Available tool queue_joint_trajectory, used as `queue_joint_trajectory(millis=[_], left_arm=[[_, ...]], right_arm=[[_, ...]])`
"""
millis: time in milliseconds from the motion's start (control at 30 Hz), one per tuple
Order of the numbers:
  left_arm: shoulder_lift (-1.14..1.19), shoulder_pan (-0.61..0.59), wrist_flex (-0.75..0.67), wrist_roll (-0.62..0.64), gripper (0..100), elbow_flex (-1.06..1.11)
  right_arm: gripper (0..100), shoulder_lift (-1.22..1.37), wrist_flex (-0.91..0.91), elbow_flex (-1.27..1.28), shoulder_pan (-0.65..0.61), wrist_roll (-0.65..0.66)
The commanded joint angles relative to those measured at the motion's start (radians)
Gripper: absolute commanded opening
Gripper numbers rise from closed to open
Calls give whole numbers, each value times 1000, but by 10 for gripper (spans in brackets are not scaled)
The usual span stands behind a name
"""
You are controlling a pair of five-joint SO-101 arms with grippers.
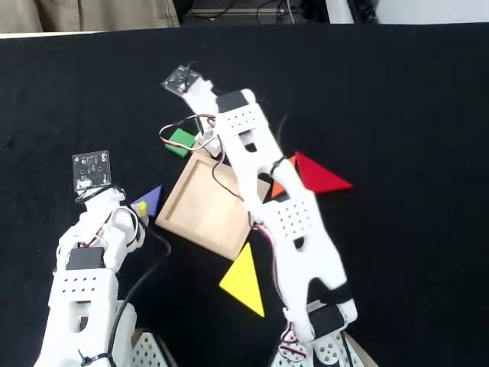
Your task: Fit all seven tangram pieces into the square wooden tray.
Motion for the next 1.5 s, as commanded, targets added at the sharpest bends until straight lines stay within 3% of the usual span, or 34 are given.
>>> queue_joint_trajectory(millis=[0, 200, 433, 733, 967, 1233, 1367, 1467], left_arm=[[-15, -13, -20, 12, 187, -24], [-15, -13, -20, 12, 187, -25], [-15, -13, -20, 15, 187, -28], [-15, -12, -49, 15, 187, -21], [-14, 56, -46, 2, 187, -12], [-14, 202, 86, -227, 187, -38], [-14, 133, 249, -301, 187, -94], [-3, 85, 282, -388, 187, -90]], right_arm=[[11, 108, 103, -280, -103, 83], [11, 263, 350, -671, -166, 218], [11, 188, 404, -670, -143, 258], [11, -134, 451, -611, -89, 48], [11, -481, 450, -120, -43, -78], [11, -1007, 400, 618, -6, -87], [11, -1161, 298, 978, 63, -87], [11, -1270, 126, 1239, 97, -110]])
